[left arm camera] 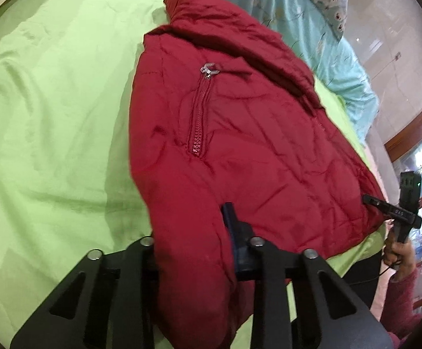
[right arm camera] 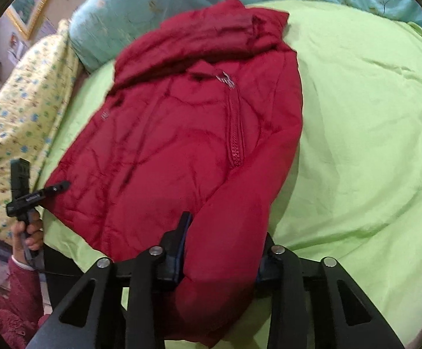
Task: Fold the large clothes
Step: 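Grasp the coat hem with both grippers and fold it toward the collar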
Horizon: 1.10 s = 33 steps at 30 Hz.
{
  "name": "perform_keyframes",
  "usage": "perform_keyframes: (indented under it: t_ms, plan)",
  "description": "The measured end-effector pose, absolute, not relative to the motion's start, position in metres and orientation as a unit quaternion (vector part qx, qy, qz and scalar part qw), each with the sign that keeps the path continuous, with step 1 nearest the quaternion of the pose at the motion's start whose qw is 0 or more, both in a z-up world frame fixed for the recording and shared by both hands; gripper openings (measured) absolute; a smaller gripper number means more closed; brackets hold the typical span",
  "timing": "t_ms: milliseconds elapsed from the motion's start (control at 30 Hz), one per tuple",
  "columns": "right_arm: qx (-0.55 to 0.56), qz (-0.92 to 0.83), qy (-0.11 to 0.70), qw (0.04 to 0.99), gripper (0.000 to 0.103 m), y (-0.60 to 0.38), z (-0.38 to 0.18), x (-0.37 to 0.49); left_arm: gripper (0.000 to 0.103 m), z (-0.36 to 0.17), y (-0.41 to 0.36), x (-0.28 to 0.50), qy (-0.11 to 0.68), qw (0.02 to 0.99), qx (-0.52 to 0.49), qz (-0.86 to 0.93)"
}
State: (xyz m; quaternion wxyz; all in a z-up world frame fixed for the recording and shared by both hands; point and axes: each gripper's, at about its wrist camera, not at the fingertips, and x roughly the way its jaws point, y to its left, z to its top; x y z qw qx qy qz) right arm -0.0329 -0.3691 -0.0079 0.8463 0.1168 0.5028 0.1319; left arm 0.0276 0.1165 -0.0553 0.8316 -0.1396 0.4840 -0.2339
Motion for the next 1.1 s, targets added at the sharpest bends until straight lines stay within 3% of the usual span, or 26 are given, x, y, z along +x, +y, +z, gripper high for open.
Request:
perform_keyframes:
  t_ms: [633, 1100]
  plan:
    - [0.221, 0.23, 0.395, 0.862, 0.025, -0.412, 0.039, -0.046, 0.016, 0.034, 0.122, -0.013, 0.374, 0.873, -0.138, -0.282]
    - [0.22, 0.196, 0.31, 0.904, 0.025, -0.418, 0.092, 0.02, 0.016, 0.083, 0.124, 0.067, 0.336, 0.884, -0.173, -0.276]
